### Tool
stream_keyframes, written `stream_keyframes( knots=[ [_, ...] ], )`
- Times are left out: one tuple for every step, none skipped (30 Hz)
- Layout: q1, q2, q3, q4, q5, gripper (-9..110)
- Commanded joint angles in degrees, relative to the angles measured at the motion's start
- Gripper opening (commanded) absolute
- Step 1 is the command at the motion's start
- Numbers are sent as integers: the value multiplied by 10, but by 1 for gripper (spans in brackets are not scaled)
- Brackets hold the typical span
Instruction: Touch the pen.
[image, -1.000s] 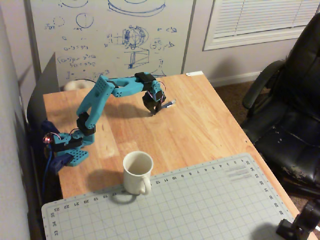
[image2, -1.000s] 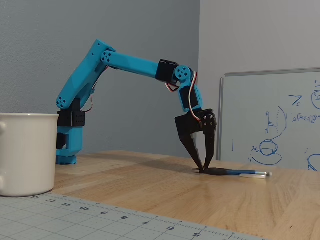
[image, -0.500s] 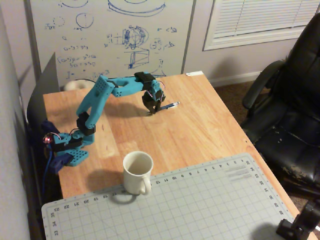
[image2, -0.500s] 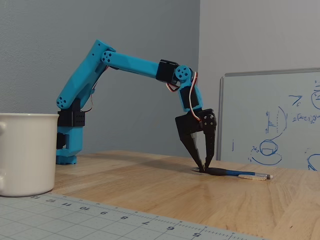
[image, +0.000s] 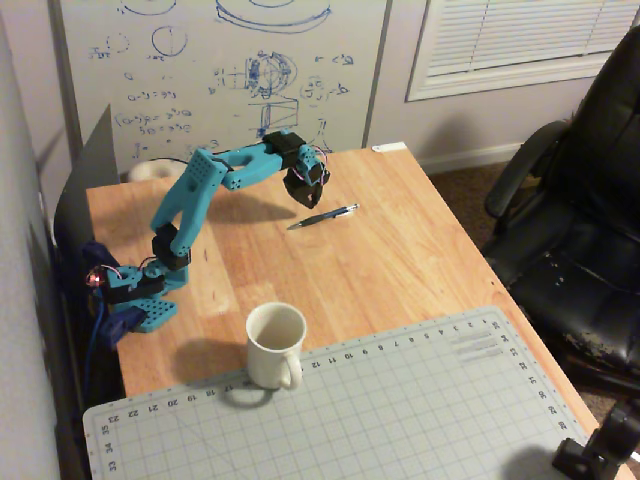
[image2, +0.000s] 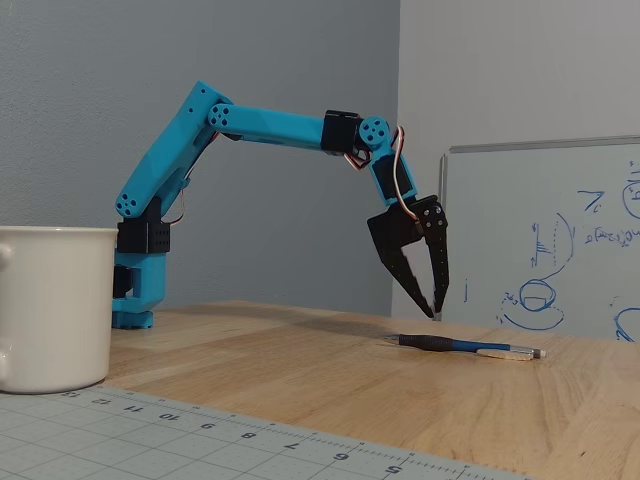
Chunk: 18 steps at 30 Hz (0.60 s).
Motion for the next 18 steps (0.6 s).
stream_keyframes(
  knots=[
    [4, 18, -27, -10, 5, 1],
    [4, 18, -24, -10, 5, 1],
    [4, 18, -20, -10, 5, 1],
    [4, 18, -18, -10, 5, 1],
    [4, 18, -17, -10, 5, 1],
    [4, 18, -16, -9, 5, 1],
    [4, 18, -16, -7, 5, 1],
    [4, 18, -15, -6, 5, 1],
    [4, 18, -12, -6, 5, 1],
    [7, 18, -10, -6, 5, 1],
    [11, 18, -6, -6, 5, 1],
    [17, 18, -4, -6, 5, 1],
    [19, 18, -1, -5, 5, 1],
    [22, 18, 2, -5, 4, 1],
    [23, 18, 4, -5, 4, 1],
    [24, 18, 4, -5, 4, 1],
    [24, 18, 4, -5, 4, 1],
    [24, 18, 4, -5, 4, 1]
  ],
)
